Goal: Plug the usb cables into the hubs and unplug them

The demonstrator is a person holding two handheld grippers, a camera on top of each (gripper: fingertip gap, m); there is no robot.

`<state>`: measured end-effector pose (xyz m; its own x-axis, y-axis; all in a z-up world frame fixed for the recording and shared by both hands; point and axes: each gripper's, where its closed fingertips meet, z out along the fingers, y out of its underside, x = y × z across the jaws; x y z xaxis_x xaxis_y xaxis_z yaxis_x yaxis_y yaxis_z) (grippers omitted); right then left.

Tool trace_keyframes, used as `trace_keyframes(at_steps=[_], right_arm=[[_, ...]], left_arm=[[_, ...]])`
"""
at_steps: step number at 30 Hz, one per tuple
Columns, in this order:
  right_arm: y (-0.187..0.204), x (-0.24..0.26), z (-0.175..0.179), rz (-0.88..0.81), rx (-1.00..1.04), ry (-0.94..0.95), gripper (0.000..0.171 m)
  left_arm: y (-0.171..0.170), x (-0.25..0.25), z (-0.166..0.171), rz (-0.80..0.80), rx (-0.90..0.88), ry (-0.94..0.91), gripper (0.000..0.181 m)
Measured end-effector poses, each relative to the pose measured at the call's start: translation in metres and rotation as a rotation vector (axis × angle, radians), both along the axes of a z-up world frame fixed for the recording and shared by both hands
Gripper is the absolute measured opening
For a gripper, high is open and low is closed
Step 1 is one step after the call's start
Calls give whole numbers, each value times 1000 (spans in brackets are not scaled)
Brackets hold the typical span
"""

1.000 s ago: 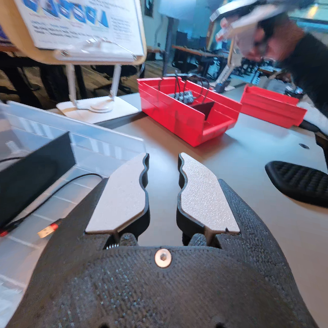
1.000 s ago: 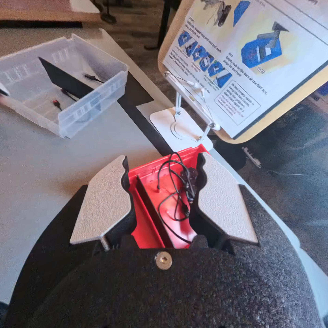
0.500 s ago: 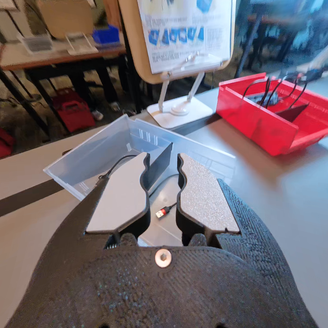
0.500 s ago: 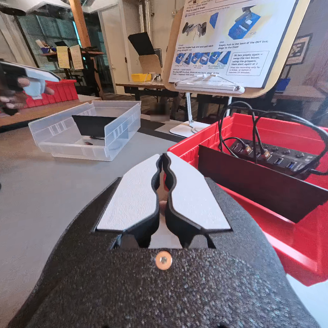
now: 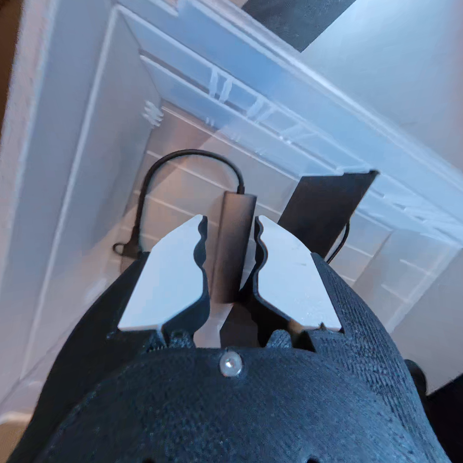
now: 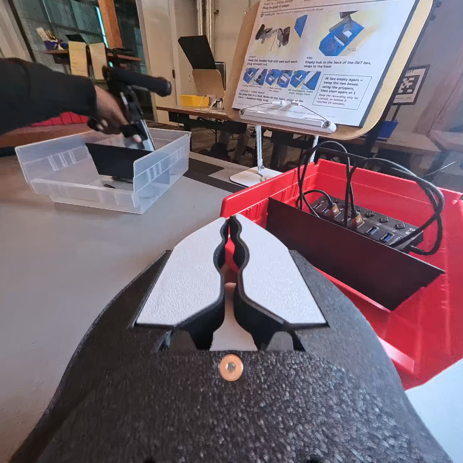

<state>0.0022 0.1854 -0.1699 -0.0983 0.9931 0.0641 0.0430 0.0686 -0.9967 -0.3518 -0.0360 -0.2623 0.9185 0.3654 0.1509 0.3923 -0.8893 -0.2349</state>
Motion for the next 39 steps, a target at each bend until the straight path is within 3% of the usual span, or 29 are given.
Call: trace_keyframes(at_steps=[1, 5, 11, 15, 18, 22, 26, 30, 35, 39], right_arm=[[-1, 0, -1, 7, 8, -3, 0], [-6, -3, -9, 44, 24, -32, 0], [-13, -4, -12, 82, 43, -46, 0], [-13, -1, -8, 76, 77, -32, 0], [-13, 3, -4, 71, 89, -12, 0], [-17, 3, -2, 91, 88, -3, 0], [-27, 2, -5, 119, 107, -11, 0], [-46, 2, -8, 187, 109, -16, 7], [-96, 8, -19, 363, 130, -50, 33], [-163, 31, -22, 708, 20, -136, 51]], left_arm=[[5, 0, -6, 11, -5, -21, 37], [11, 7, -32, 22, -84, -93, 44], [12, 7, -33, -35, -118, -35, 32], [-10, -10, -28, -30, -229, 70, 31], [-7, -13, 10, -33, -133, 163, 31], [1, 5, 99, -41, 117, 266, 30], [10, 59, 177, -135, 380, 351, 30], [27, 151, 216, -269, 715, 276, 30], [40, 284, 193, -449, 983, -11, 30], [46, 352, 141, -557, 1007, -219, 30]])
